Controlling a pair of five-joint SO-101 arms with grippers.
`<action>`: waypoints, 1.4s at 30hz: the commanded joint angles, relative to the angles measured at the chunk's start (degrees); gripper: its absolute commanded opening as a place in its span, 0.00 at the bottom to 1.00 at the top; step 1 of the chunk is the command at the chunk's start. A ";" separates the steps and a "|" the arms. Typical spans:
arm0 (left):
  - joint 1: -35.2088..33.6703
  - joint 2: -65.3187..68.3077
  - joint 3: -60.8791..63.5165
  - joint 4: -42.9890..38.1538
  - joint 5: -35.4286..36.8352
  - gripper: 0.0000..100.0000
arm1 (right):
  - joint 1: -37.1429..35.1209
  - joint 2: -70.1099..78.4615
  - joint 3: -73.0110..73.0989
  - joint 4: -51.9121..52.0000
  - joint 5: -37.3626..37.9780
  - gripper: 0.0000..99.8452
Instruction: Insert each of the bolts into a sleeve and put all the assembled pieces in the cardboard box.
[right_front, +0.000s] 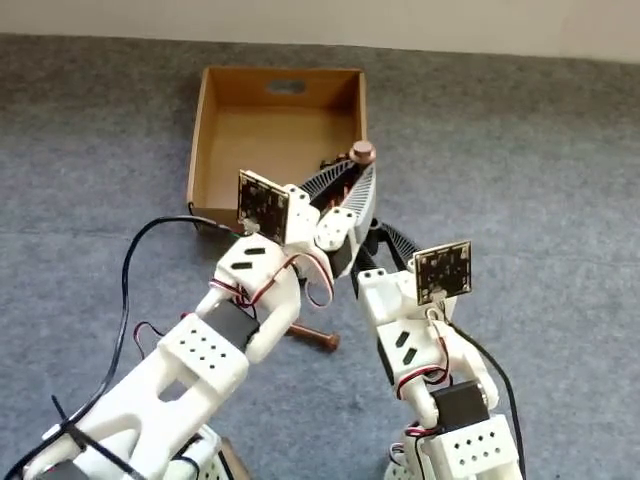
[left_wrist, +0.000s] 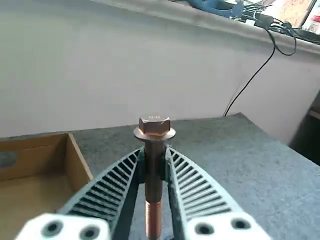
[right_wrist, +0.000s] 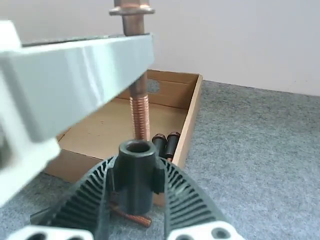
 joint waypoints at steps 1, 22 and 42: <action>1.63 0.13 -3.65 -1.41 -0.26 0.01 | -0.13 -0.75 -0.48 -1.27 -0.09 0.01; 1.98 -8.66 -1.98 -0.88 -0.09 0.01 | -0.04 -0.75 -0.48 -1.27 -0.09 0.01; 3.38 -10.95 2.68 2.29 -0.18 0.01 | 1.80 -0.75 -0.40 -1.01 -0.09 0.01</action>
